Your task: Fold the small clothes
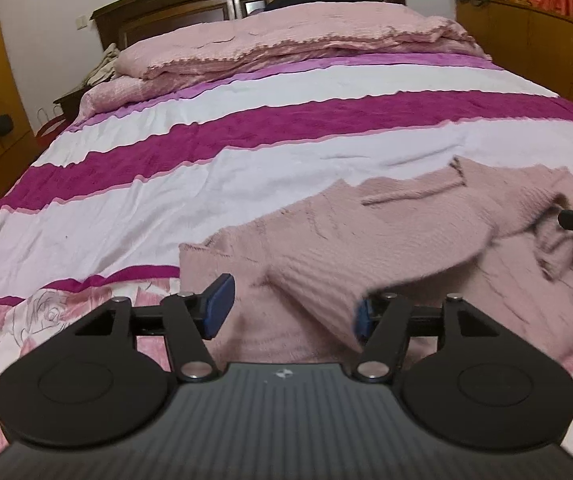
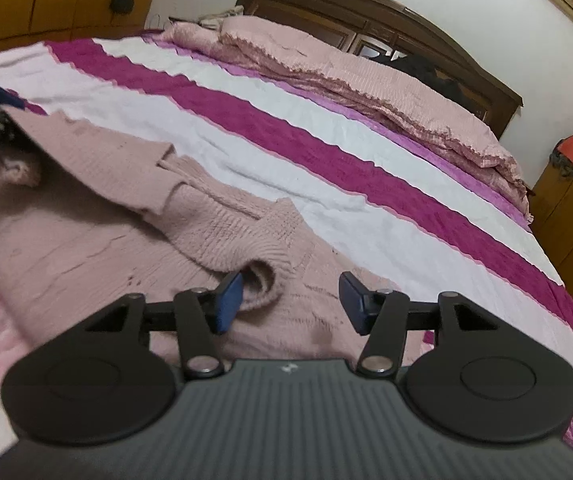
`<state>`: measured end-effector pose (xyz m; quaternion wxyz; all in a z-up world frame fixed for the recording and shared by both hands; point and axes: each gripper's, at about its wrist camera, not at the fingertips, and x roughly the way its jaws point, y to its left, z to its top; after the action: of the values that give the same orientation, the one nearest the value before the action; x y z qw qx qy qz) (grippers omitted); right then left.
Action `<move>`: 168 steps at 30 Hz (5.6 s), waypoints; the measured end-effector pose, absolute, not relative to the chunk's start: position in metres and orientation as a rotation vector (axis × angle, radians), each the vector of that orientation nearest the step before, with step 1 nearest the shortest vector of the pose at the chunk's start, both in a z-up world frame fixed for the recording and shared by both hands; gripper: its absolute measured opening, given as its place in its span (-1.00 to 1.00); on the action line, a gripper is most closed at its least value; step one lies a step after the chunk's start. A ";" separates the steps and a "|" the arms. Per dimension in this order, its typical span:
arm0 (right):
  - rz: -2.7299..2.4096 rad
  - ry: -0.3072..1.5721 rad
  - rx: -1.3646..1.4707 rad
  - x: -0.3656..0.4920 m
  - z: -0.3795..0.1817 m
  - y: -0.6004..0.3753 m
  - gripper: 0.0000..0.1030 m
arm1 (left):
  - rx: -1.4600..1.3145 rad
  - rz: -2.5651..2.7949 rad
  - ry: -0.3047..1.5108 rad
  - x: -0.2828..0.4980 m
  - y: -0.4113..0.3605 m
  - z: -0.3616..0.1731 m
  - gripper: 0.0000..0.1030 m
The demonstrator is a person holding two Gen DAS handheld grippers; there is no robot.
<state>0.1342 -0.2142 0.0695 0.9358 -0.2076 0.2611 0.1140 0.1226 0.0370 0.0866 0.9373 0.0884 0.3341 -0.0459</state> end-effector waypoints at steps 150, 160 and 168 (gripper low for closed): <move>0.181 0.594 0.606 0.129 0.004 -0.361 0.35 | -0.071 0.141 0.879 0.057 0.063 0.075 0.22; 0.184 0.555 0.683 0.134 -0.004 -0.354 -0.39 | -0.063 0.139 0.876 0.056 0.062 0.077 0.23; 0.203 0.475 0.708 0.127 0.029 -0.341 -0.50 | -0.070 0.156 0.850 0.047 0.077 0.088 0.23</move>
<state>0.1273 -0.3410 0.0286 0.9056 0.3427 0.2297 0.0984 0.0465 0.0772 0.0882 0.9076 -0.0339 0.4116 0.0755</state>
